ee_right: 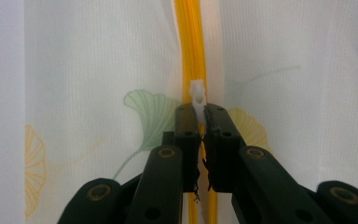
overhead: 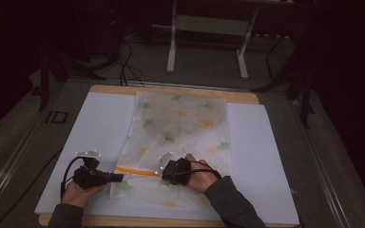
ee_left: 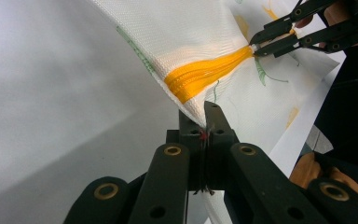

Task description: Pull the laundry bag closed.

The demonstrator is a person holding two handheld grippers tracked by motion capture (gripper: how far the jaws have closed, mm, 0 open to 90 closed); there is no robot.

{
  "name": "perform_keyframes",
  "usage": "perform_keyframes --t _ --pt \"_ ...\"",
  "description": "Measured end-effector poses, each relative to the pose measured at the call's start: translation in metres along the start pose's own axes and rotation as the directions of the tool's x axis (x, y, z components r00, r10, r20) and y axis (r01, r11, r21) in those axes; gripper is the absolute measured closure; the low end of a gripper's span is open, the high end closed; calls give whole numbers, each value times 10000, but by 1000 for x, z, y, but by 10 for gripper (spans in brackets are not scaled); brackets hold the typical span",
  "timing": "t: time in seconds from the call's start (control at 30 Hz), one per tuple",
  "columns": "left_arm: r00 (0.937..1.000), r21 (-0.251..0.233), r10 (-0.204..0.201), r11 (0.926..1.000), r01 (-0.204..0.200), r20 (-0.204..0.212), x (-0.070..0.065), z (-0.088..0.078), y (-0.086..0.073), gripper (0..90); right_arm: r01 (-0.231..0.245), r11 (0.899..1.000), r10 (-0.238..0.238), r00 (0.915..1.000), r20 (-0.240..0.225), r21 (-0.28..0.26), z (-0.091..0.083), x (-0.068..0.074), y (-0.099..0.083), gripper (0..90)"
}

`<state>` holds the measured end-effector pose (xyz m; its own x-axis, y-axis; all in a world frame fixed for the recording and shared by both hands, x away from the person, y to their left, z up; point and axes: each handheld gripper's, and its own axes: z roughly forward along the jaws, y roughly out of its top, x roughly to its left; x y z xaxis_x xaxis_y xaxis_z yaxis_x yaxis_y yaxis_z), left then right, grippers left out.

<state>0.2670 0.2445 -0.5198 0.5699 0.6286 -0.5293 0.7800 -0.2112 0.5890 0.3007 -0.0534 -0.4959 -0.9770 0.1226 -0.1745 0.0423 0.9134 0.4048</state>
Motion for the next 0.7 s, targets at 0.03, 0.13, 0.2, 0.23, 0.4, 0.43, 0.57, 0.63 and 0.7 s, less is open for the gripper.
perform_keyframes --t 0.03,0.13,0.2,0.23,0.4,0.43,0.57,0.63,0.7 --pt "10000 -8 -7 10000 7 0 0 0 0 890 7 10000 -7 10000 10 4 0 0 -1 845" --pt "10000 -4 -6 10000 6 0 0 0 0 890 -13 10000 13 10000 36 -1 0 -1 -3 845" --pt "10000 1 -5 10000 5 -10 0 0 0 890 -51 10000 51 10000 17 33 -1 -1 -5 845" --pt "10000 -4 -7 10000 7 9 0 0 0 891 -58 10000 57 10000 27 46 -1 -1 -5 845" --pt "10000 -17 -8 10000 8 7 0 0 0 891 -21 10000 21 10000 66 67 -2 -1 -6 845" --pt "10000 -25 -12 10000 12 -4 0 0 0 891 -34 10000 33 10000 39 45 -3 -1 -6 845" --pt "10000 -20 -6 10000 6 -4 0 -1 0 891 -69 10000 69 10000 72 71 -4 -1 -9 845" --pt "10000 -20 -12 10000 12 -10 0 -1 0 891 -74 10000 74 9999 87 52 -4 -1 -10 845" --pt "10000 -26 -21 10000 21 8 0 -1 0 891 -91 9999 90 9999 97 58 -5 -1 -11 845"
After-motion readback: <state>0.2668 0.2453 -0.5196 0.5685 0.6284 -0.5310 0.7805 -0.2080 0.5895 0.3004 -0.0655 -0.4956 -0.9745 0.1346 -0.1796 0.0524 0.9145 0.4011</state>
